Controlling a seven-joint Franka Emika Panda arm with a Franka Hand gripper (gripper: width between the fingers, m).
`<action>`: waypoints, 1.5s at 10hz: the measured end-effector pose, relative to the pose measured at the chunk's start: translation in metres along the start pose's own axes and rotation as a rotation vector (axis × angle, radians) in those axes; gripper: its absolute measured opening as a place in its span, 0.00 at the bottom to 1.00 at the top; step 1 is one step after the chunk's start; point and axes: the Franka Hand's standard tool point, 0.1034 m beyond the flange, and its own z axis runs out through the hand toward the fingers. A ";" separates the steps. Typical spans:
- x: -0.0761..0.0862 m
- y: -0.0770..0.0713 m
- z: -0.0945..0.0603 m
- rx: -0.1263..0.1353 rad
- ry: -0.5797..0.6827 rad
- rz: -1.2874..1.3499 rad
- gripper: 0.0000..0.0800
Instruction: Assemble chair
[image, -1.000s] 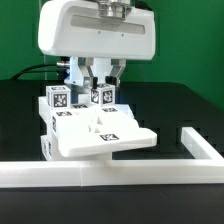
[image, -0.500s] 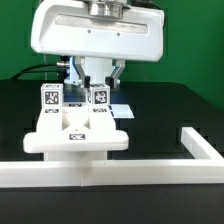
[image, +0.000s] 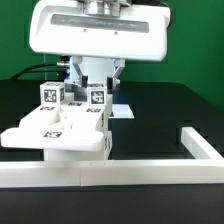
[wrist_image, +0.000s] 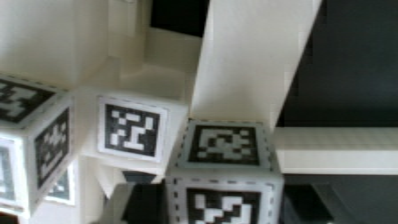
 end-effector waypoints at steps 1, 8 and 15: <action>0.000 0.000 0.000 -0.001 0.000 0.011 0.36; 0.001 -0.003 -0.004 0.005 0.004 0.011 0.81; -0.005 0.000 -0.003 0.051 -0.055 -0.006 0.81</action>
Offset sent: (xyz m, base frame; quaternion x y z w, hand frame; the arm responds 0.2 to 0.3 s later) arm 0.0000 0.0000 0.0000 0.0000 0.0000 0.0000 1.0000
